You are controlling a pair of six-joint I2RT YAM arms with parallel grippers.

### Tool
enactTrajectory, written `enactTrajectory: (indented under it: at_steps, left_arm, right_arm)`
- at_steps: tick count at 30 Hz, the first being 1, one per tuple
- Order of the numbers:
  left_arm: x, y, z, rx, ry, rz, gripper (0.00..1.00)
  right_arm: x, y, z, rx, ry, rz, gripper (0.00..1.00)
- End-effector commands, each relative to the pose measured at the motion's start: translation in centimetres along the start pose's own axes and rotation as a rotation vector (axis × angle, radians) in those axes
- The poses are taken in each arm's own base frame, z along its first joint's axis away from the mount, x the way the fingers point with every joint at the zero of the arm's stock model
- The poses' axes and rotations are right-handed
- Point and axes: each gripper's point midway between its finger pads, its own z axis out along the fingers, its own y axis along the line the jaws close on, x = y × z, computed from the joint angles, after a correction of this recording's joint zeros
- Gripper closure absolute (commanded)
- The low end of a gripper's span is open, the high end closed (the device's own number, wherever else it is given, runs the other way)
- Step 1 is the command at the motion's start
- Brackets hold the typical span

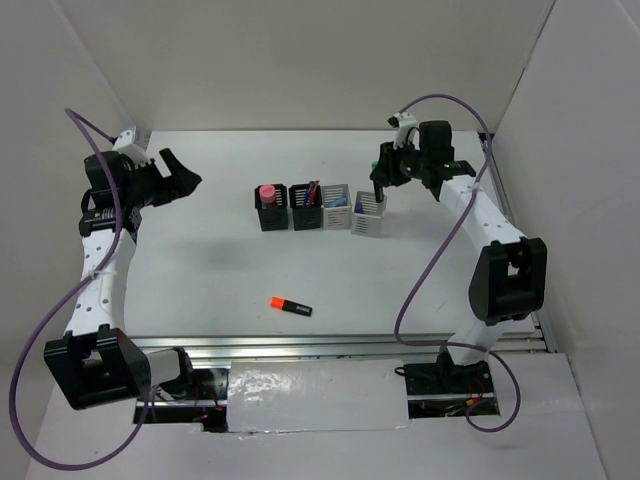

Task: Sort the stationery into containers
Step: Place the pen in the storage box, then pick up the pen from the center of the board.

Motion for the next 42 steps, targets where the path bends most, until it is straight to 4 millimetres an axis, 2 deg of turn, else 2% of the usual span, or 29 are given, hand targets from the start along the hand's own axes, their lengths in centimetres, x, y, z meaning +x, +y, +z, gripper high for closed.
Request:
enactTrajectory:
  at_steps: [1,3,9,10,11,12,13,15,19,20,22,23,25,26,27,28,29,30,31,34,35,37,38,39,42]
  left_arm:
    - [-1.8,-0.9,0.0,0.019,-0.056,0.017,0.03]
    - [-1.9,-0.8,-0.1,0.015,-0.06,0.021,0.03]
    - [-1.4,-0.4,0.1,0.007,-0.049,0.008,0.03]
    - [-1.4,-0.4,0.1,0.01,-0.049,0.009,0.03]
    - [-1.4,-0.3,0.1,0.006,-0.051,0.01,0.03]
    - [-1.6,-0.4,0.0,0.009,-0.056,0.014,0.03]
    - [-1.5,-0.4,0.0,0.008,-0.058,0.015,0.02]
    - [-1.5,-0.2,0.1,0.005,-0.058,0.012,0.02]
    - [-1.3,-0.2,0.0,0.008,-0.051,0.01,0.01]
    - [-1.3,0.0,-0.2,0.002,-0.052,0.006,0.01]
    - [-1.4,0.3,-0.8,-0.004,-0.057,0.001,0.01]
    - [-1.4,1.0,-1.1,-0.023,-0.058,-0.008,0.01]
    - [-0.9,1.8,-1.5,-0.043,-0.049,-0.014,0.01]
    - [-0.7,2.6,-1.8,-0.059,-0.038,-0.02,0.01]
    - [0.2,3.2,-1.9,-0.073,0.006,0.002,0.01]
    - [0.4,3.8,-2.0,-0.109,0.026,0.025,0.01]
    - [0.7,4.1,-2.0,-0.131,0.047,0.046,0.01]
    - [1.9,4.8,-2.1,-0.155,0.105,0.082,0.01]
    - [2.3,5.5,-2.2,-0.192,0.126,0.107,0.01]
    - [4.2,7.2,-2.6,-0.25,0.2,0.144,0.01]
    - [5.4,8.0,-2.6,-0.263,0.226,0.135,0.01]
    - [5.8,8.4,-2.9,-0.272,0.21,0.135,0.01]
    - [6.8,8.9,-2.9,-0.271,0.223,0.126,0.01]
    - [6.9,8.8,-3.1,-0.265,0.216,0.132,0.01]
    - [8.1,9.1,-3.4,-0.269,0.233,0.131,0.01]
  right_arm:
    - [-1.3,0.3,1.0,-0.039,-0.053,-0.054,0.88]
    - [-1.1,0.4,1.2,-0.05,-0.045,-0.049,0.85]
    - [0.1,0.4,2.0,-0.062,0.0,-0.029,0.62]
    - [-0.2,0.6,2.1,-0.066,0.002,-0.028,0.53]
    - [0.1,0.9,1.8,-0.073,0.021,-0.017,0.48]
    - [-0.4,1.3,1.4,-0.077,0.015,-0.018,0.44]
    - [-1.0,1.8,0.9,-0.09,0.002,-0.026,0.36]
    - [-2.8,3.1,-0.8,-0.103,-0.039,-0.056,0.36]
    - [-5.5,6.1,-2.8,-0.124,-0.077,-0.192,0.38]
    - [-4.3,7.9,-2.9,-0.166,-0.019,-0.244,0.4]
    - [-3.3,10.8,-3.1,-0.244,0.031,-0.302,0.42]
    - [-1.0,13.8,-2.9,-0.305,0.113,-0.362,0.43]
    - [1.8,16.8,-2.4,-0.355,0.201,-0.425,0.44]
    - [4.1,19.5,-2.2,-0.39,0.27,-0.463,0.44]
    - [6.1,20.4,-1.7,-0.401,0.327,-0.467,0.43]
    - [8.4,22.4,-1.2,-0.429,0.385,-0.481,0.43]
    - [9.7,23.2,-1.0,-0.441,0.412,-0.489,0.43]
    - [11.6,23.5,-0.5,-0.44,0.458,-0.494,0.43]
    - [13.6,24.5,0.3,-0.432,0.505,-0.52,0.42]
    - [16.5,25.5,1.6,-0.4,0.591,-0.545,0.41]
    - [18.6,25.5,2.8,-0.377,0.653,-0.549,0.4]
    - [20.0,26.4,4.0,-0.336,0.69,-0.574,0.39]
    - [21.8,26.3,4.9,-0.315,0.737,-0.576,0.38]
    - [22.0,27.1,5.4,-0.295,0.733,-0.593,0.38]
    - [23.0,27.7,6.3,-0.272,0.753,-0.588,0.36]
